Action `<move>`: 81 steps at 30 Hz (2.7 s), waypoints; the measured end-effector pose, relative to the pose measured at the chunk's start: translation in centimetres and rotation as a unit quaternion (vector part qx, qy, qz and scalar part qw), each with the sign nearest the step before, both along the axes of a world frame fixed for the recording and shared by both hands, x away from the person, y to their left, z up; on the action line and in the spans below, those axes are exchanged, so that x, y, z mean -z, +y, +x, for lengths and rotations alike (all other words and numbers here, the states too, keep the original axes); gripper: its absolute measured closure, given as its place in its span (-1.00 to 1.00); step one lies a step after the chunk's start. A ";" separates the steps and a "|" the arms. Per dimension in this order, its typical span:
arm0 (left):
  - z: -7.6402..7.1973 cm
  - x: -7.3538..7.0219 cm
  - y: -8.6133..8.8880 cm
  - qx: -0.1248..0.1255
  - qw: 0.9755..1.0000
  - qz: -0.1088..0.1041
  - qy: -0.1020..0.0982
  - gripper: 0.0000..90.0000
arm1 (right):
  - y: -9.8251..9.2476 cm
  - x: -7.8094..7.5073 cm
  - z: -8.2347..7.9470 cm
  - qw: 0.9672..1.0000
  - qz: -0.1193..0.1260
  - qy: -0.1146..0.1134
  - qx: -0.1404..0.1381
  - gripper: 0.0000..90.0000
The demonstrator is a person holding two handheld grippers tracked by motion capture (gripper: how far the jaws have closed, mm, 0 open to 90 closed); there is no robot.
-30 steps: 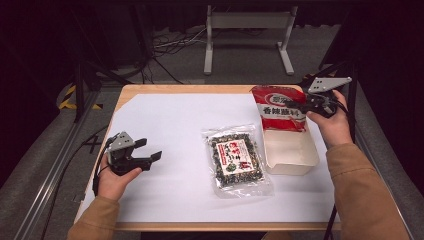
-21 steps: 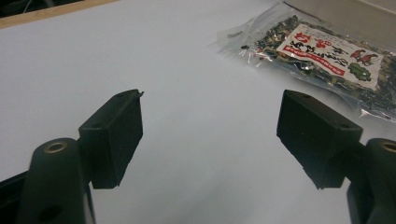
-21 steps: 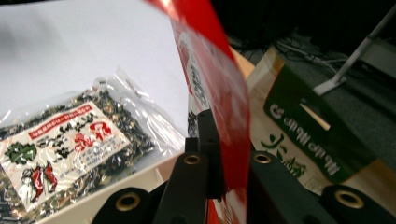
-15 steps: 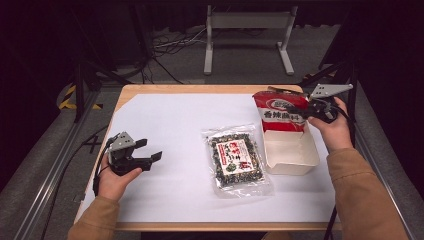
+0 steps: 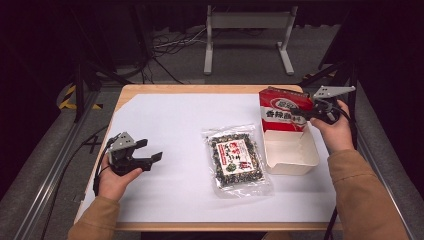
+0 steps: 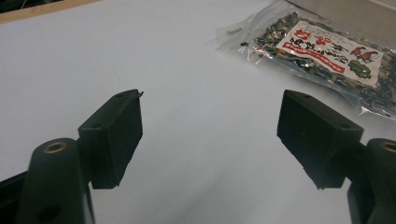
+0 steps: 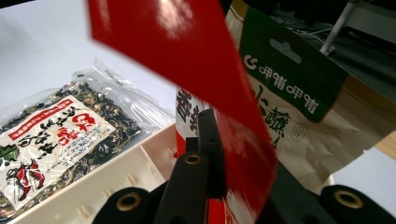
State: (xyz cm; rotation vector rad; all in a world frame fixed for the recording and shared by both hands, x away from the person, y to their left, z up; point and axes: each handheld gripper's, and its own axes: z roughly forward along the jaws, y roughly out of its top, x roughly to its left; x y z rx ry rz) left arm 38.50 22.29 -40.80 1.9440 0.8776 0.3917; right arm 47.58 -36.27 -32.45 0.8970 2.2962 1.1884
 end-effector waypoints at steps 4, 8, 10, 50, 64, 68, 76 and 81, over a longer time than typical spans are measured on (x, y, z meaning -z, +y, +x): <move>0.0 0.0 0.0 0.001 1.000 0.001 0.001 -0.49 | -0.3 0.3 0.0 1.000 -0.004 0.006 0.018 1.00; 0.0 0.0 0.0 0.001 1.000 0.001 0.001 -0.49 | -0.6 1.0 0.1 0.999 -0.004 0.018 0.028 1.00; 0.0 0.0 -0.1 0.002 1.000 -0.001 0.004 -0.49 | -0.6 1.3 0.1 0.999 -0.009 0.021 0.031 1.00; 0.9 -0.7 -2.5 0.030 1.000 -0.005 0.009 -0.55 | -0.5 -1.6 -9.9 0.988 0.076 -0.085 0.105 -0.28; 1.3 -2.0 -3.6 0.031 0.999 -0.009 0.028 -0.53 | 2.1 -0.6 -13.9 0.991 0.083 -0.094 0.036 -0.24; 1.7 -1.8 -4.1 0.034 0.999 -0.009 0.042 -0.49 | 3.2 0.1 -14.2 0.992 0.085 -0.095 0.017 -0.25; 3.0 -1.3 -6.4 0.057 0.996 -0.010 0.068 -0.48 | 4.1 0.3 -14.6 0.991 0.083 -0.102 -0.001 -0.25; 3.6 -0.8 -8.3 0.068 0.993 -0.017 0.090 -0.52 | 4.2 0.1 -15.0 0.991 0.080 -0.110 -0.003 -0.25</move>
